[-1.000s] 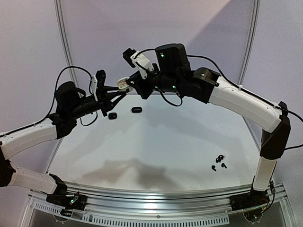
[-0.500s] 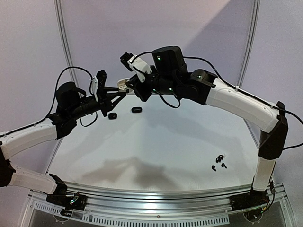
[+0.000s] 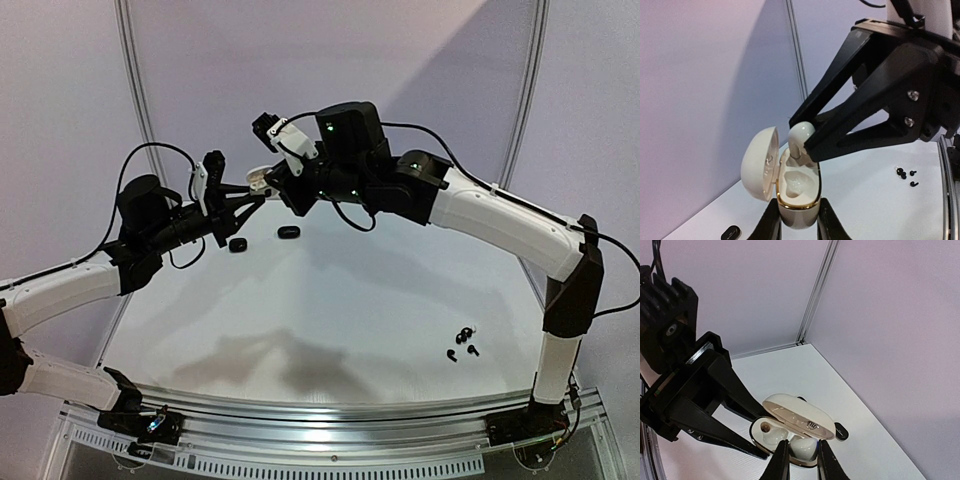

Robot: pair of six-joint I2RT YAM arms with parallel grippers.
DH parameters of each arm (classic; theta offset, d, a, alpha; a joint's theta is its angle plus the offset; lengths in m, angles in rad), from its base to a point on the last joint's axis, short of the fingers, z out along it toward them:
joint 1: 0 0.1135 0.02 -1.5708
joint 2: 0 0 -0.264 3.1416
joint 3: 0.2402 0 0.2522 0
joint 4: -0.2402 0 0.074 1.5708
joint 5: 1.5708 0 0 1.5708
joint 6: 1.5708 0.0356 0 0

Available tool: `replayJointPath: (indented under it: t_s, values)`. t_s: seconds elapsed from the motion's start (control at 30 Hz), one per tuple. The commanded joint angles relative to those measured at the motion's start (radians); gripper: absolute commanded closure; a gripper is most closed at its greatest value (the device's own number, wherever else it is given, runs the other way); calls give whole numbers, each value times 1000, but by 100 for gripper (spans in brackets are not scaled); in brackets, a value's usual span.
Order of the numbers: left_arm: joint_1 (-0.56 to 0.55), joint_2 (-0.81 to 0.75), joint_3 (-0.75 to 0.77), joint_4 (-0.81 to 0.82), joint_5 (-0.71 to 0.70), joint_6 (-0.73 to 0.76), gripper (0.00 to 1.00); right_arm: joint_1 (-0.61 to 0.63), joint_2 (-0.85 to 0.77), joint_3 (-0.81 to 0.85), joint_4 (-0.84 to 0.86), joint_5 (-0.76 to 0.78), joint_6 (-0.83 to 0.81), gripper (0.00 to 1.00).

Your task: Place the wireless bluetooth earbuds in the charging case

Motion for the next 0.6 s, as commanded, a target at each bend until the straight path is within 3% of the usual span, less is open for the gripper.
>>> replayJointPath:
  t_s: [0.0, 0.57]
  values:
    - [-12, -21, 1, 109, 68, 24, 100, -3, 50, 4, -33, 58, 30, 95]
    - [-12, -27, -4, 110, 72, 21, 100, -2, 67, 31, -32, 43, 43, 92]
